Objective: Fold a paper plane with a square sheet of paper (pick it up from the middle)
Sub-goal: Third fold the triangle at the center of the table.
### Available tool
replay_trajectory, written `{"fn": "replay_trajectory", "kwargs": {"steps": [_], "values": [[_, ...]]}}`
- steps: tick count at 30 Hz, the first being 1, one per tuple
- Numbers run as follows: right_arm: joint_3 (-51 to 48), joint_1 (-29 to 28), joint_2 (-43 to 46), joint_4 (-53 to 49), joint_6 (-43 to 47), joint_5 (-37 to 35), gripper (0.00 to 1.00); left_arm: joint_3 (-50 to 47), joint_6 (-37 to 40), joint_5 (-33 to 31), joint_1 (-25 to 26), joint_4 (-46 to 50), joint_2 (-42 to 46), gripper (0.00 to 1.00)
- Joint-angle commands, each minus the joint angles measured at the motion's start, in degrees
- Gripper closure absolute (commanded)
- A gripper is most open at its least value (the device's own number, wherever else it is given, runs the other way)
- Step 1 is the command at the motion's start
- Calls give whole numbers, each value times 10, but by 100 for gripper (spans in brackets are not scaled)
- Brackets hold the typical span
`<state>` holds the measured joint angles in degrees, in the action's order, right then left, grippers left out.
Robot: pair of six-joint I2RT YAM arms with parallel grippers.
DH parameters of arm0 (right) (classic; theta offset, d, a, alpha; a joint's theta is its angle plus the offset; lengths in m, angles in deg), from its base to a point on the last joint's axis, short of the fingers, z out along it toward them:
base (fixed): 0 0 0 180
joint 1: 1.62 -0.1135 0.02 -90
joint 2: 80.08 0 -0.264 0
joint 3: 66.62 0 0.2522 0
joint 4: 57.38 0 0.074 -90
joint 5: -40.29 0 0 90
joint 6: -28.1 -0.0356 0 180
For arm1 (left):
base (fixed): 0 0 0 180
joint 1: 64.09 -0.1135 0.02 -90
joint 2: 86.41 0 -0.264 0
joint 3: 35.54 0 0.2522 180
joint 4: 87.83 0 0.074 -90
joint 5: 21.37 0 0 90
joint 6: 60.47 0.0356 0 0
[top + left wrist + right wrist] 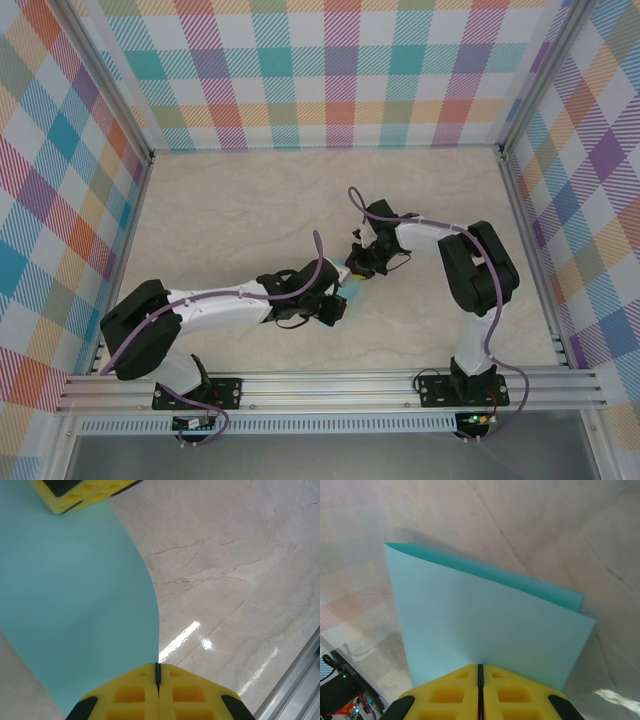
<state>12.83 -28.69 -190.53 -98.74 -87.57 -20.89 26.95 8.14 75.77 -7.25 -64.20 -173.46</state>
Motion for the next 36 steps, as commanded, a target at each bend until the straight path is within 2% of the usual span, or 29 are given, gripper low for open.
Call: {"fn": "replay_trajectory", "kwargs": {"steps": [1, 10, 23, 36], "values": [[8, -4, -15, -18, 32, -9, 91, -8, 2, 44, -22, -17, 3, 100], [5, -13, -35, -25, 48, -25, 92, -2, 13, 75, -62, -15, -13, 100], [11, -19, -27, -32, 42, -30, 90, 7, 22, 16, -79, 20, -47, 100], [9, -25, -30, -33, 35, -38, 89, 18, 28, -9, -83, 28, -70, 100]]}}
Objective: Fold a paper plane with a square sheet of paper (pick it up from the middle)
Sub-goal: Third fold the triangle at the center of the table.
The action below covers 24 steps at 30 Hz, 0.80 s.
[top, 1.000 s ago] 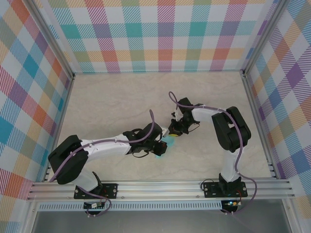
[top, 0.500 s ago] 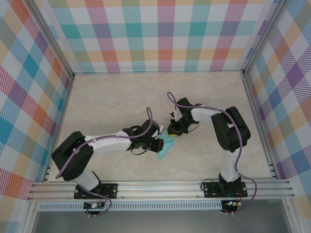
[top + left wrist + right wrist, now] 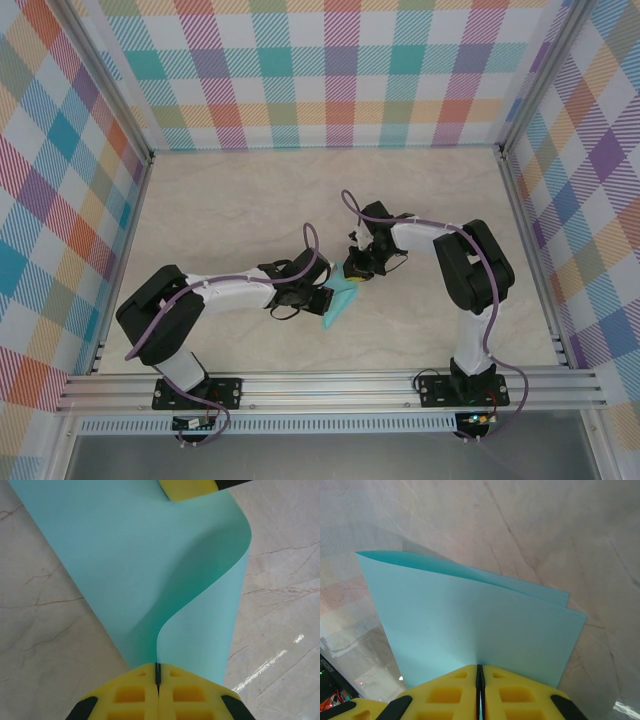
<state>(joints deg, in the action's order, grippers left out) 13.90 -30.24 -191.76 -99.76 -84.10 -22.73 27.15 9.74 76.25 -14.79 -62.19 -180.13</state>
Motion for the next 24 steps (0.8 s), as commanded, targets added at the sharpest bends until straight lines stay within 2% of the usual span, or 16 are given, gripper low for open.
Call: {"fn": "replay_trajectory", "kwargs": {"steps": [1, 24], "values": [[-1, -9, -18, -24, 0, -20, 89, 17, 13, -15, -9, 7, -3, 100], [-3, -10, -12, -25, -5, -19, 85, 19, 19, 5, -12, -5, -44, 100]]}}
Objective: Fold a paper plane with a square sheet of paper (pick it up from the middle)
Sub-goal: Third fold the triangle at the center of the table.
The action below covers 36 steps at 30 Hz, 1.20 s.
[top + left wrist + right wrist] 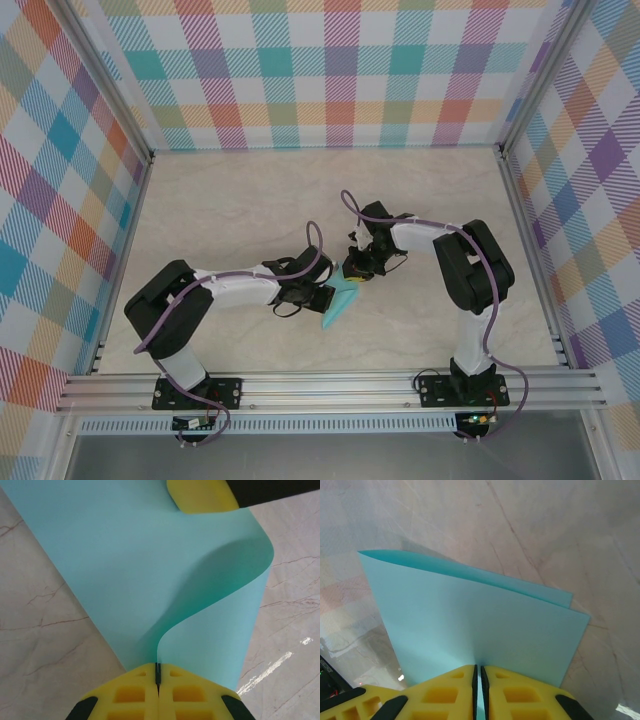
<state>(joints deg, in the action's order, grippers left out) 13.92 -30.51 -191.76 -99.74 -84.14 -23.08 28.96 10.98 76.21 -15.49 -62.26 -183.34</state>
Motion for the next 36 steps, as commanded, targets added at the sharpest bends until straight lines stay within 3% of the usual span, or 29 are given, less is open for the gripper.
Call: {"fn": "replay_trajectory", "kwargs": {"steps": [1, 6, 11, 13, 19, 25, 36], "values": [[-3, -8, -9, -23, -7, -11, 84, 1, 6, 7, -6, -6, -14, 100], [-1, -7, 33, -16, -26, -1, 80, -3, 4, 8, -6, -6, -23, 100], [-13, -5, 113, -30, -55, -59, 74, -15, 0, 8, -6, -11, -18, 100], [-44, -5, 149, -10, -77, -60, 76, -18, 0, 9, -6, -13, -16, 100], [-149, -21, 195, 98, -157, 31, 88, -17, 0, 16, -6, -19, -17, 100], [-161, -61, 180, 128, -188, 36, 89, -18, 3, 20, -6, -20, -17, 100], [-141, -75, 123, 126, -192, 34, 88, -15, 6, 25, -6, -20, -18, 100]]}}
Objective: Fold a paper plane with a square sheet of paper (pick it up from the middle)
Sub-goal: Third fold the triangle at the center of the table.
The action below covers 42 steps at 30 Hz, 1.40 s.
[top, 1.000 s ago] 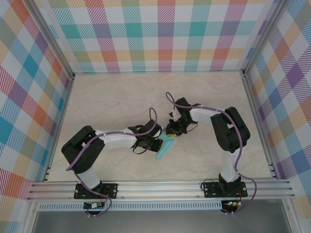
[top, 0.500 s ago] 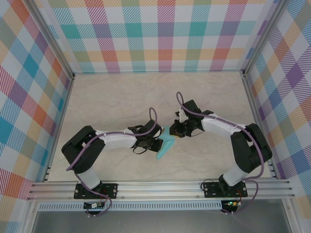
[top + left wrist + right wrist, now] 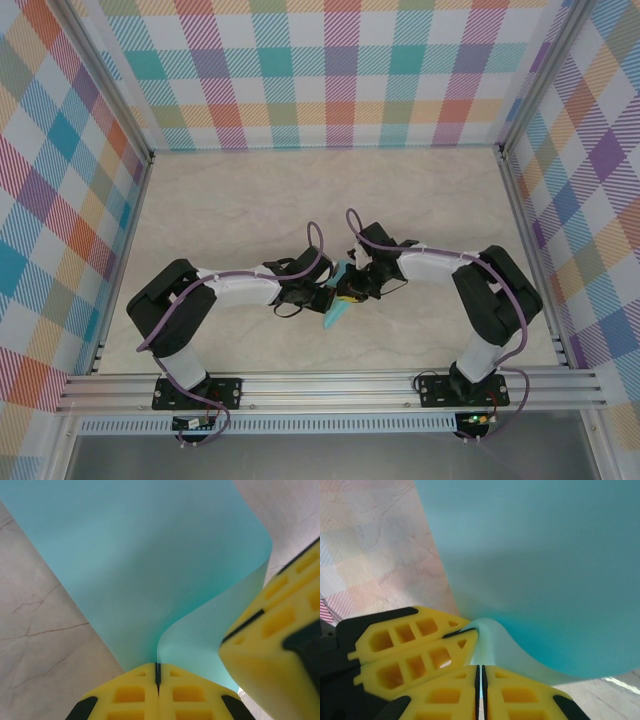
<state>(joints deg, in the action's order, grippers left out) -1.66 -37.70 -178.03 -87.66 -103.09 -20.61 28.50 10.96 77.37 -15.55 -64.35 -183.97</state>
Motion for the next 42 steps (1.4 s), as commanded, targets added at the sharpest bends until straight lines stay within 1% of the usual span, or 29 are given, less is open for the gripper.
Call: {"fn": "replay_trajectory", "kwargs": {"steps": [1, 3, 7, 13, 16, 19, 23, 27, 32, 34, 39, 42], "values": [[14, -3, -20, 5, -2, 10, 88, -11, 6, 14, -5, 2, -11, 100], [13, -3, -24, -1, 2, 8, 88, -12, 7, 12, -5, 2, -10, 100], [5, -3, -20, -32, 18, -20, 88, -12, 7, 12, -5, 4, -10, 100], [-15, -3, -31, -35, 26, -46, 87, -10, 9, 12, -5, 7, -19, 100], [-26, -3, -46, -30, 22, -65, 88, -10, 10, 12, -5, 9, -28, 100], [-38, -3, -40, -30, 16, -76, 89, -11, 7, 10, -5, 9, -32, 100], [-35, -2, -5, -11, 18, -51, 88, -11, 9, 11, -5, 10, -34, 100], [-35, 17, 23, 29, 11, -12, 87, -12, 10, 9, -5, 12, -33, 100], [-30, 34, -5, 51, 25, -3, 88, -12, 12, 8, -5, 13, -34, 100], [-37, 40, -20, 53, 31, -16, 89, -12, 12, 8, -5, 12, -34, 100], [-86, 41, -40, 108, 32, -22, 89, -10, 11, 8, -5, 13, -38, 100], [-111, 42, -30, 145, 24, -18, 89, -9, 12, 7, -5, 16, -36, 100]]}}
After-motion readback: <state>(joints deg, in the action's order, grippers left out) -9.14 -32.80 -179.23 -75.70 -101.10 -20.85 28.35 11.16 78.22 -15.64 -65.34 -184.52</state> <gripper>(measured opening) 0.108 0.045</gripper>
